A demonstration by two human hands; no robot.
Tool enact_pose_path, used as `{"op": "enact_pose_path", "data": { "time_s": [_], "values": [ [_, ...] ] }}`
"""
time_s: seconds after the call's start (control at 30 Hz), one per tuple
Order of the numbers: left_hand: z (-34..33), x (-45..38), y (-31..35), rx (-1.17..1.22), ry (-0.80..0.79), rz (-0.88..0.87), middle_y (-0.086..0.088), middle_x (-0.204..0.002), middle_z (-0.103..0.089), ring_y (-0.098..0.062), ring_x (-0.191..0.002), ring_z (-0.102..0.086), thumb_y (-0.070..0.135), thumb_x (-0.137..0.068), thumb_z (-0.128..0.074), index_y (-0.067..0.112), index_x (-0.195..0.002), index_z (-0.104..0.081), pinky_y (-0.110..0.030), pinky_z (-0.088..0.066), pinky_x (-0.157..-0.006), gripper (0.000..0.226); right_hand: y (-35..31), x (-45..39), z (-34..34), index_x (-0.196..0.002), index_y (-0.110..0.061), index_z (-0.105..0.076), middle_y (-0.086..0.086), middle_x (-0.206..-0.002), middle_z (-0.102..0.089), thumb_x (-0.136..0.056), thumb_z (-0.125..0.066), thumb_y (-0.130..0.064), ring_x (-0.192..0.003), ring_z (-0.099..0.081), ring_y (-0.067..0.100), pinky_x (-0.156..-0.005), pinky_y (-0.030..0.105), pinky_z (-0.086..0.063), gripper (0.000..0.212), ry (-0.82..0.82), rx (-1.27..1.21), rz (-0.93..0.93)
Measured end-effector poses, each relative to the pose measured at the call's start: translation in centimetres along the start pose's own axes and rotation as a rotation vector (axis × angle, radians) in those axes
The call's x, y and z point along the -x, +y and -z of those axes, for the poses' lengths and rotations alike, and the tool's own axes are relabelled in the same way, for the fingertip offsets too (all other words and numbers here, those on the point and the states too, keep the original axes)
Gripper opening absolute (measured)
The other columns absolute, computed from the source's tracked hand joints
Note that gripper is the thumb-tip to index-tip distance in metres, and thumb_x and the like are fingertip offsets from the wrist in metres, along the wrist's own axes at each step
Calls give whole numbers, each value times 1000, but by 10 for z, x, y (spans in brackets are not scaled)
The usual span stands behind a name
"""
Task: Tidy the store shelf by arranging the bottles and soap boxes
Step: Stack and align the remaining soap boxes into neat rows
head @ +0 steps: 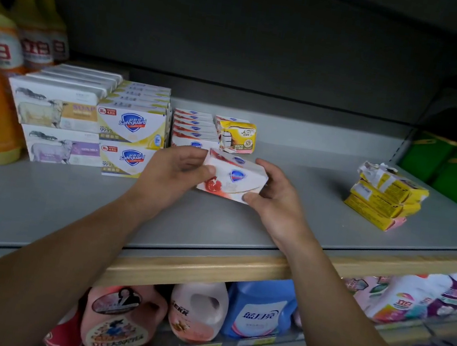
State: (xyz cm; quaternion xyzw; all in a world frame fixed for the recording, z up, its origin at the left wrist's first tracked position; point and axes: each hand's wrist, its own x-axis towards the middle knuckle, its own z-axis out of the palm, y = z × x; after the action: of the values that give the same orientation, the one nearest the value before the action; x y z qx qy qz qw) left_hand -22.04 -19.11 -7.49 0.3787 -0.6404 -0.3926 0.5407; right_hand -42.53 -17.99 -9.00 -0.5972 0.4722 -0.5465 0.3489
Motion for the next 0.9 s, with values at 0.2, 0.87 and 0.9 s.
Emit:
{"op": "enact_pose_path", "data": {
  "time_s": [0.2,0.87,0.9],
  "values": [
    [1,4,8,135,-53,-131,11,-108,-73,-10,-105,-67,11,-66,-75,20,-114,-67,-21,-55,-85,49,-3,1,-2,-109,-25,-58,-10,-105,-70,-80,-74,-3,-95,-66,7,-85,30,-56,40,-38,238,71],
    [-13,15,6,-789,141,-280,-5,-115,-69,-25,-108,-58,19,-74,-82,14,-114,-71,-18,-34,-90,42,-8,-4,3,-126,-28,-59,-15,-113,-64,-88,-67,-27,-100,-64,1,-97,27,-50,39,-31,287,16],
    [-13,16,6,-827,136,-298,-6,-115,-69,-27,-110,-57,19,-74,-81,13,-114,-71,-21,-34,-93,42,-9,-9,10,-126,-29,-60,-11,-119,-64,-89,-65,-33,-107,-61,5,-100,27,-47,37,-7,394,50]
  ]
}}
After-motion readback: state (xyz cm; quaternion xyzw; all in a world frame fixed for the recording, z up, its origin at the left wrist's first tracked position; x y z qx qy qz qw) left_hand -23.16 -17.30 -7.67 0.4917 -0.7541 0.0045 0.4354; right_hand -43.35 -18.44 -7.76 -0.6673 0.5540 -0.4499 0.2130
